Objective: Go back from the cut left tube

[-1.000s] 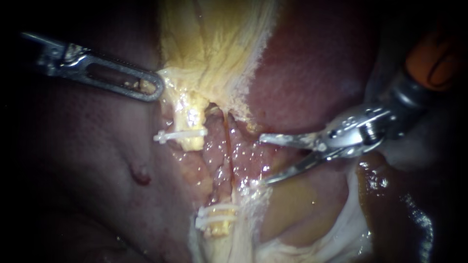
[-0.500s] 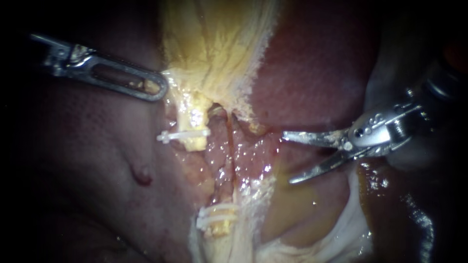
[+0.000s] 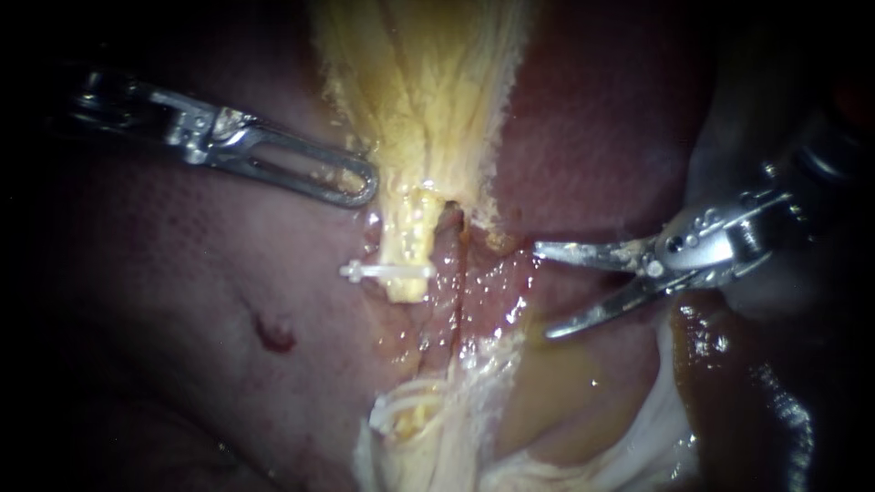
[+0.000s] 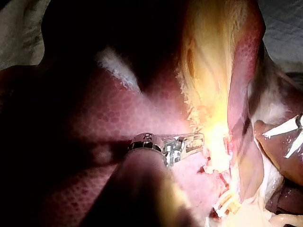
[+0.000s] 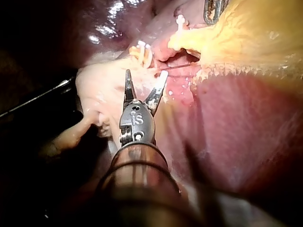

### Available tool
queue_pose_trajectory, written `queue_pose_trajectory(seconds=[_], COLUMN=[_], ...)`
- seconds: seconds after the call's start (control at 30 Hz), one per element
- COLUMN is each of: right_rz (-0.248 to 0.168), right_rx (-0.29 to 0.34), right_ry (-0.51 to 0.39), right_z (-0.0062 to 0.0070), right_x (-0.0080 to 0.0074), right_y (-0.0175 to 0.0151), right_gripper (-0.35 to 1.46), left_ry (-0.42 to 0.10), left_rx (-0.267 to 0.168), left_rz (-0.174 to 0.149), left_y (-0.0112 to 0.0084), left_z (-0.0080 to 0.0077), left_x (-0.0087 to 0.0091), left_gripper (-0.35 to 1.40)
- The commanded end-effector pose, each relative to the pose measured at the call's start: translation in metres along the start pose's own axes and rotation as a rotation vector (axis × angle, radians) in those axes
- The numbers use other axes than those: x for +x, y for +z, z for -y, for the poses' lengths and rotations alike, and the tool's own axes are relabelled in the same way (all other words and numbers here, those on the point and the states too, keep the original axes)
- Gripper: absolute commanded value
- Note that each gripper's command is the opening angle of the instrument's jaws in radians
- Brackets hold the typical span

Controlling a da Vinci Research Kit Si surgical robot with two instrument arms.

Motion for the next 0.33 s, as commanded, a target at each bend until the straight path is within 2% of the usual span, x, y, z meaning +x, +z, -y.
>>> queue_pose_trajectory(seconds=[0.03, 0.33], right_rz=[0.000, -0.001], right_rx=[-0.001, 0.002], right_ry=[0.001, 0.001], right_z=[0.0000, -0.0001], right_x=[0.0000, -0.0001], right_y=[0.0000, 0.0000], right_gripper=[1.45, 1.45], left_ry=[0.000, 0.001], left_rx=[0.001, 0.001], left_rz=[-0.001, -0.002], left_y=[0.0000, 0.0000], left_z=[0.0000, 0.0001], left_x=[0.0000, 0.0000], left_gripper=[-0.35, -0.35])
